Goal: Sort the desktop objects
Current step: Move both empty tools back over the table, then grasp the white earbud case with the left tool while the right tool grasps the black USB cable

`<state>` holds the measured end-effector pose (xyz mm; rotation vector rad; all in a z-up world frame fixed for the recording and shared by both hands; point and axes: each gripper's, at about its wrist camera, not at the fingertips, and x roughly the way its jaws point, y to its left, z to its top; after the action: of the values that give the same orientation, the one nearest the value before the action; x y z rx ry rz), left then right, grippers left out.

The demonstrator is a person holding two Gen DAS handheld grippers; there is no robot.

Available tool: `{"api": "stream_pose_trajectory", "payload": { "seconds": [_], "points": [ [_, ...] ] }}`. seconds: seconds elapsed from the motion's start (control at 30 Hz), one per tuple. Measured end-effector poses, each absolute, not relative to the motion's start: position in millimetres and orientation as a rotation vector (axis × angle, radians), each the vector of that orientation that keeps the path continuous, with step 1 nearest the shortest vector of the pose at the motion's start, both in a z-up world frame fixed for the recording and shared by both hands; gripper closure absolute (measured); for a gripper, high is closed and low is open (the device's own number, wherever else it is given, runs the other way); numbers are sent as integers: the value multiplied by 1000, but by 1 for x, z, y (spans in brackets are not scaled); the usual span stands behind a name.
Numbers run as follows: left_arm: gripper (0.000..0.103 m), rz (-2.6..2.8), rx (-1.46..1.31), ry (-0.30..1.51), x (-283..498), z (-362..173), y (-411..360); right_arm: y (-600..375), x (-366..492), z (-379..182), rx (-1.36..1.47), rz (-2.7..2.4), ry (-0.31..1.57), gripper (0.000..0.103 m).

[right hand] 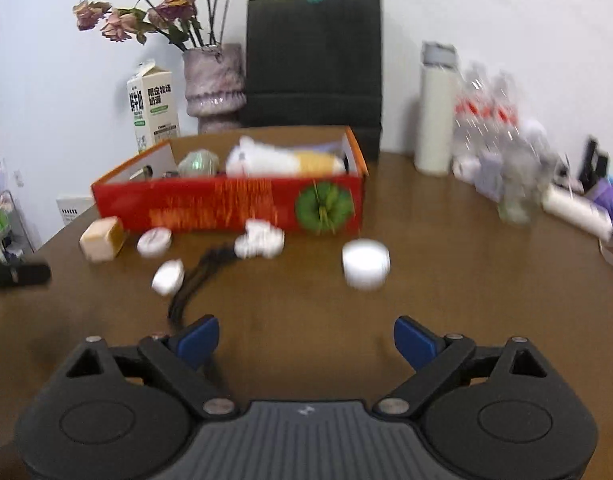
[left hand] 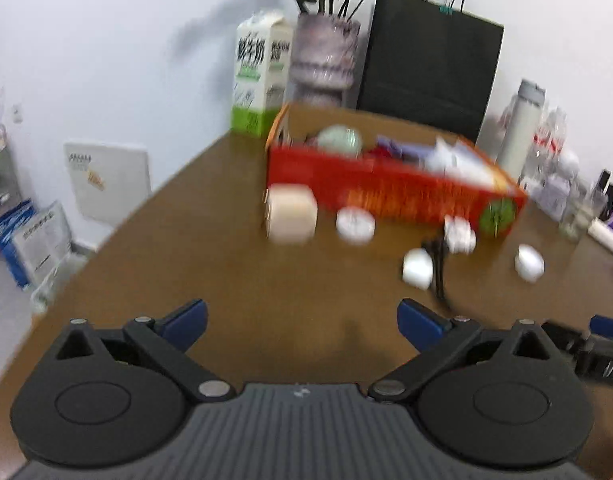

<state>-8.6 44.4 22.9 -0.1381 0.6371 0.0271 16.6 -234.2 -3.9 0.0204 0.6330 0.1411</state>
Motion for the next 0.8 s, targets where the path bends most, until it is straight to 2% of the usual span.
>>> {"api": "stream_pose_trajectory", "payload": {
  "seconds": [0.2, 0.3, 0.37, 0.5, 0.53, 0.6, 0.77, 0.8],
  "points": [
    [0, 0, -134, 649, -55, 1, 37, -227, -44, -16, 8, 128, 609, 9],
    [0, 8, -143, 648, -56, 0, 37, -223, -62, -18, 7, 123, 586, 8],
    [0, 2, -151, 661, -55, -2, 38, -220, -69, -15, -13, 104, 547, 4],
    [0, -14, -140, 656, -56, -3, 35, -222, -65, -16, -9, 103, 563, 4],
    [0, -13, -139, 655, -57, -3, 35, -222, -65, -16, -6, 106, 561, 6],
    [0, -21, -136, 654, -57, -3, 34, -221, -62, -17, -15, 124, 573, 18],
    [0, -51, -33, 598, -44, 9, 22, -214, -51, -19, -28, 204, 606, 23],
    [0, -50, 4, 579, -39, 12, 18, -212, -46, -19, -27, 223, 608, 28]
  ]
}}
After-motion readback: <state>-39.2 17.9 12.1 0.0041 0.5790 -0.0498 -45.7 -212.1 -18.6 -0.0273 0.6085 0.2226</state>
